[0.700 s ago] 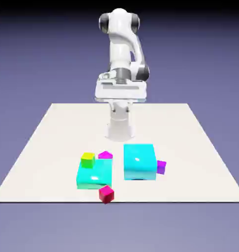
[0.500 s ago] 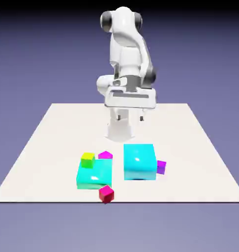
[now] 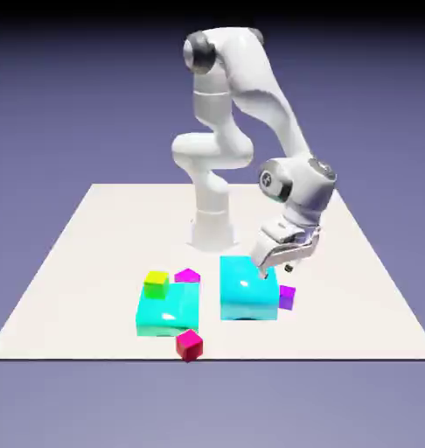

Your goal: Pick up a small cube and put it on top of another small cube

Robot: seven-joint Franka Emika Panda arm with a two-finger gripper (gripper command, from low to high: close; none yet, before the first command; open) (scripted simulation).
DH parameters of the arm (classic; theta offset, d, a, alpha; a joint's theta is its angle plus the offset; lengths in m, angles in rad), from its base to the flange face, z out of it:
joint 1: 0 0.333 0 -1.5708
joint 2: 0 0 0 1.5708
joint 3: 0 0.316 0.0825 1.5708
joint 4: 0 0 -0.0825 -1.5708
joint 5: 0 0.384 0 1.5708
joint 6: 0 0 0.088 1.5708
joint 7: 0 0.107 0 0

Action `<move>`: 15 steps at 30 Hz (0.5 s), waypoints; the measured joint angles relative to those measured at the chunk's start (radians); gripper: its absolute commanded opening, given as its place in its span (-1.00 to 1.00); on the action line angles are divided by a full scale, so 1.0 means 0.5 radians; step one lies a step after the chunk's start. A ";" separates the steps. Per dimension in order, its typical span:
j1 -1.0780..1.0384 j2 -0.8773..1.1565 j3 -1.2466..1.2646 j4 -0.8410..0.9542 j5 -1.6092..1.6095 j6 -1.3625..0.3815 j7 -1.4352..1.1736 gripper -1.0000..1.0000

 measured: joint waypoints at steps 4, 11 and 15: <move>-0.022 0.290 0.192 0.165 -0.175 -0.319 0.027 0.00; -0.060 0.797 0.528 0.453 -0.481 -0.877 0.073 0.00; -0.082 1.087 0.721 0.619 -0.656 -1.196 0.100 0.00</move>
